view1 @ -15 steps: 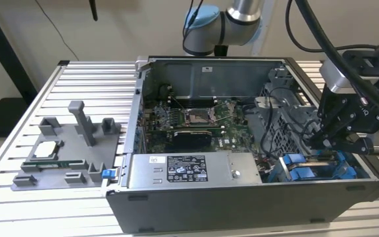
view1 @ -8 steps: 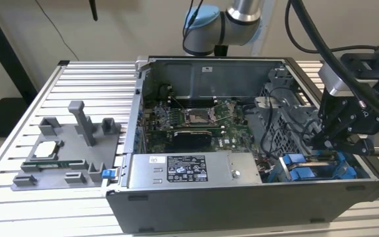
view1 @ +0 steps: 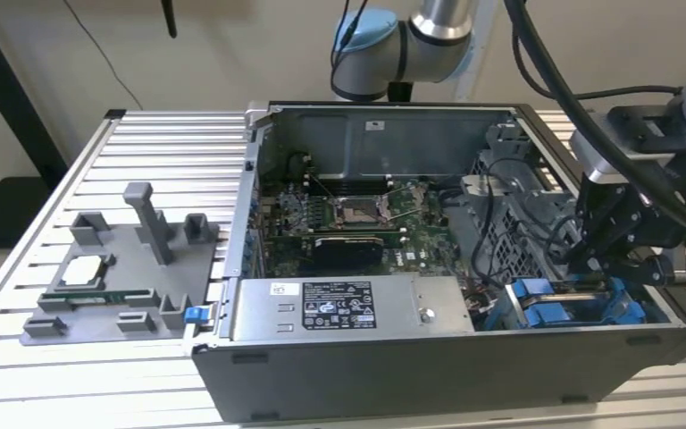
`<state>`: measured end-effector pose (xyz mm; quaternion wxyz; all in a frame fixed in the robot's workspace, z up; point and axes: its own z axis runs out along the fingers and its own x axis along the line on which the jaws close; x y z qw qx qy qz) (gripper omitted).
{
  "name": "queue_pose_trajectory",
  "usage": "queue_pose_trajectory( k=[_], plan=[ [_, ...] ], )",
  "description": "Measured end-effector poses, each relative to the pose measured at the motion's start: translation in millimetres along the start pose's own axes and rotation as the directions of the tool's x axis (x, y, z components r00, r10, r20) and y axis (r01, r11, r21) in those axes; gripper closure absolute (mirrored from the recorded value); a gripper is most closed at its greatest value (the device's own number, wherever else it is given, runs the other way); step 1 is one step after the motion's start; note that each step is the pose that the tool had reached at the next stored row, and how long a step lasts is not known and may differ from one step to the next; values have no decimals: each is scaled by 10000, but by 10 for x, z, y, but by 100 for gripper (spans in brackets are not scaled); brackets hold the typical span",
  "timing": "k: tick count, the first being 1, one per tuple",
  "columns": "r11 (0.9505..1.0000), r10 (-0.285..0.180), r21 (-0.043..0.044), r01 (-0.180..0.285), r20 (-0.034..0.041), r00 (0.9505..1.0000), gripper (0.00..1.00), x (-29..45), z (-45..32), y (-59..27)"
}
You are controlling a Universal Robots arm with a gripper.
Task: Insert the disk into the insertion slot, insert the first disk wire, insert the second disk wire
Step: 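Insert the second disk wire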
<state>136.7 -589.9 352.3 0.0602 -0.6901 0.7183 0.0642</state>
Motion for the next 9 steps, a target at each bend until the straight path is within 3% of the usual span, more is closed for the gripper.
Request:
queue_pose_trajectory(
  k=[9],
  plan=[
    [10000,23,26,-23,-10,10000,100,22,51,2]
  ],
)
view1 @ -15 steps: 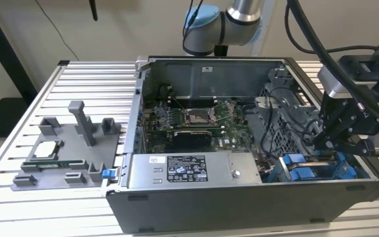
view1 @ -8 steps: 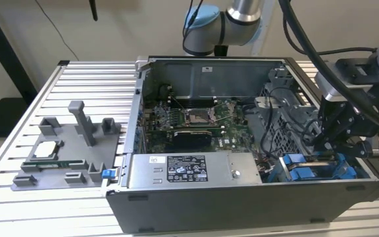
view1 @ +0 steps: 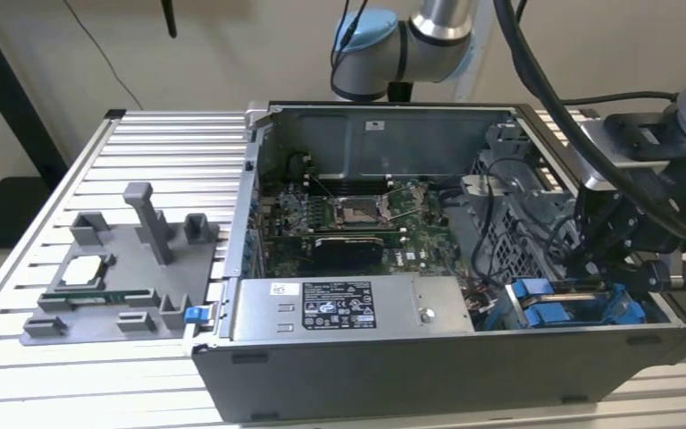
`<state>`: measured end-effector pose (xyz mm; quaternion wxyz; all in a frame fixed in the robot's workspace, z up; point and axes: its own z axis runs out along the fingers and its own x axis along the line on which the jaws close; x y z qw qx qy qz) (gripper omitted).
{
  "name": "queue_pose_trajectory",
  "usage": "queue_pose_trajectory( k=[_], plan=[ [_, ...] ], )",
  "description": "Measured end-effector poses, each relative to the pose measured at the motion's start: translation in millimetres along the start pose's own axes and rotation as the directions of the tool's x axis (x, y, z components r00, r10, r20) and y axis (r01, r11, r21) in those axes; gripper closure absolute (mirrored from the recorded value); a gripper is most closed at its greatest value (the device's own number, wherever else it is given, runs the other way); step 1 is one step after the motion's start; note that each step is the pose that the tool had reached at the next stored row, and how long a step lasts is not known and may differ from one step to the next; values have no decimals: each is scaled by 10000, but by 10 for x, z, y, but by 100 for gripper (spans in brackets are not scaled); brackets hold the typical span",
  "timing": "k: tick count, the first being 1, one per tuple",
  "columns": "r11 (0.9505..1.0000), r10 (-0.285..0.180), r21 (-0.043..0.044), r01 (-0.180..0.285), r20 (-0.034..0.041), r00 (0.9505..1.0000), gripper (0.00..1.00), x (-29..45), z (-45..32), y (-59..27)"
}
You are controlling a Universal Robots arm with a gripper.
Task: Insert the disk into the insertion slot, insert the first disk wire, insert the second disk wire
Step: 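Insert the second disk wire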
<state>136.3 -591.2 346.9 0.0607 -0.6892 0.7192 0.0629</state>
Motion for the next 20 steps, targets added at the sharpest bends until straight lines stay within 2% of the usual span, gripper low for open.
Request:
queue_pose_trajectory(
  k=[8,16,18,20],
  plan=[
    [10000,1,5,-1,2,10000,100,28,36,-2],
    [10000,-11,66,11,9,10000,100,32,58,-8],
    [10000,-14,83,14,21,10000,100,38,92,-8],
    [10000,-15,94,15,-5,10000,100,44,119,-8]
  ],
)
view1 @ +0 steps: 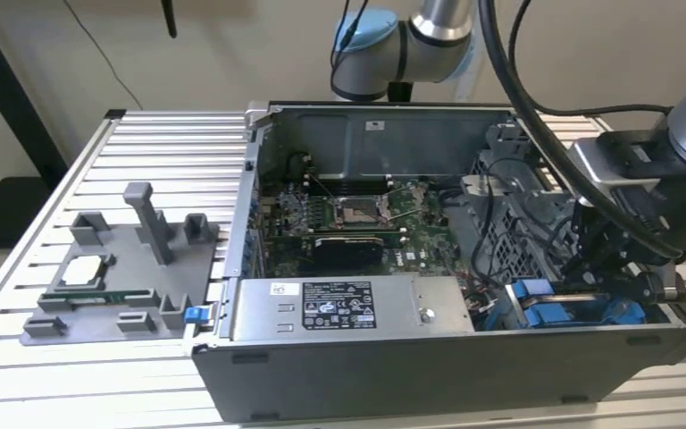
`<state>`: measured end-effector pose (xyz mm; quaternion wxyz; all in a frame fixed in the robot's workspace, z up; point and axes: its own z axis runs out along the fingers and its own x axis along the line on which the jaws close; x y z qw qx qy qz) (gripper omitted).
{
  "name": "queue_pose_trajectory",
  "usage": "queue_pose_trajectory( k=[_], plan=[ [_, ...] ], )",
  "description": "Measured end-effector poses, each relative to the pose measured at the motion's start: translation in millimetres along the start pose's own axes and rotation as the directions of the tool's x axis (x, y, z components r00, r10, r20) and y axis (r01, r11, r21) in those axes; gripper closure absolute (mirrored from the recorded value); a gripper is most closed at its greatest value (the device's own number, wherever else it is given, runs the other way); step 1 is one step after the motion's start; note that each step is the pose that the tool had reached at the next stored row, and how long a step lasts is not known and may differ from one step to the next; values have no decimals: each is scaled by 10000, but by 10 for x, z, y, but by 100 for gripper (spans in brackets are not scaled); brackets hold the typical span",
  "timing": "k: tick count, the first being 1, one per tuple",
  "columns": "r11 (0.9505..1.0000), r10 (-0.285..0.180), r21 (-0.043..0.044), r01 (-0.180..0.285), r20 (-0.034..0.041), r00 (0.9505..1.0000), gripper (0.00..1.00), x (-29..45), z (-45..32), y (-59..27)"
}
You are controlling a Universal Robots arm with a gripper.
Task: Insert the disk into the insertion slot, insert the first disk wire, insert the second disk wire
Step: 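Insert the second disk wire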
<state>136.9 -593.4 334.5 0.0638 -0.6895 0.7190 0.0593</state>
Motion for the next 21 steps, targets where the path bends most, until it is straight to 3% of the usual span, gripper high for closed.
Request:
queue_pose_trajectory(
  k=[3,4,6,15,19,21],
  plan=[
    [10000,-1,5,1,28,10000,100,2,20,-1],
    [10000,-2,5,2,28,10000,0,2,15,-1],
    [10000,-2,2,2,28,10000,0,-7,-37,2],
    [10000,-1,2,1,17,10000,0,-75,-422,7],
    [10000,-1,3,1,18,10000,0,-95,-534,7],
    [10000,0,2,0,19,10000,0,-97,-546,8]
  ],
)
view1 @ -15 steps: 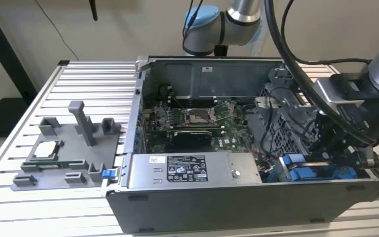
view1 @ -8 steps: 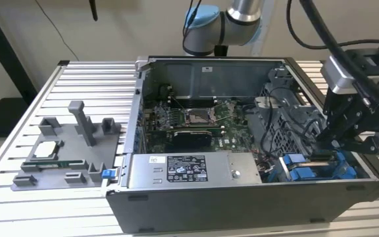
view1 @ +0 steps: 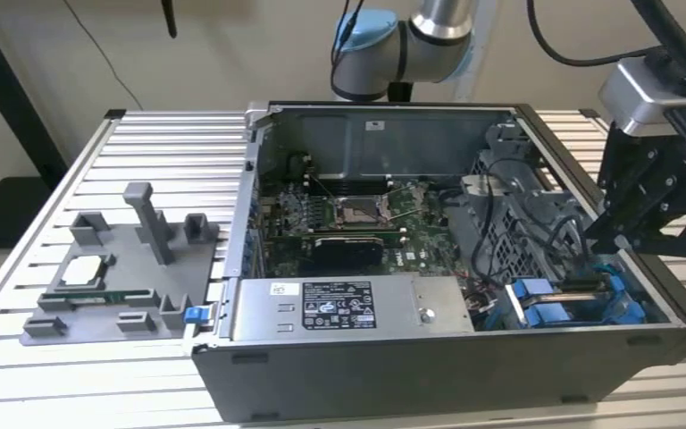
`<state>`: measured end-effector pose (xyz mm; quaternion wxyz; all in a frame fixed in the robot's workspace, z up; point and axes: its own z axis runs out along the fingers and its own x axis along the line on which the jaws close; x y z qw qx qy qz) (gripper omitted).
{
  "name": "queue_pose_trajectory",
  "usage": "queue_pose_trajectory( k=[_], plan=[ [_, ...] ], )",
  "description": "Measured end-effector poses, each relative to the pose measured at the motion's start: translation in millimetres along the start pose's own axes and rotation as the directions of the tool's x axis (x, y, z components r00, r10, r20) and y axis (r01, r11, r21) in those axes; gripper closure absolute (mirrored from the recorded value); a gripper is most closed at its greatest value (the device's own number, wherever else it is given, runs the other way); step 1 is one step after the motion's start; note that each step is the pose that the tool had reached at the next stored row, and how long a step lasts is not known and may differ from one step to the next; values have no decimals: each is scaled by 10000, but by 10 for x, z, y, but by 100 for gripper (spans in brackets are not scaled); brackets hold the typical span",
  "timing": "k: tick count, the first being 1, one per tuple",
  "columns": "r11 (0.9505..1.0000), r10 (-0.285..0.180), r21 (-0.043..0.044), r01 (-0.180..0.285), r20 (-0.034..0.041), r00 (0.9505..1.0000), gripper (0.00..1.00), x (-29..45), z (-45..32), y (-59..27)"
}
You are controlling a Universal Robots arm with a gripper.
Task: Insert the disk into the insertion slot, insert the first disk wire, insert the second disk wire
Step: 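Insert the second disk wire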
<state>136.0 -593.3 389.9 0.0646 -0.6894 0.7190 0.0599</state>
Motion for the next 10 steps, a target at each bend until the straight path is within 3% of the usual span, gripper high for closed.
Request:
queue_pose_trajectory(
  k=[10],
  plan=[
    [10000,-1,0,1,-1,10000,0,-1,-3,0]
  ],
)
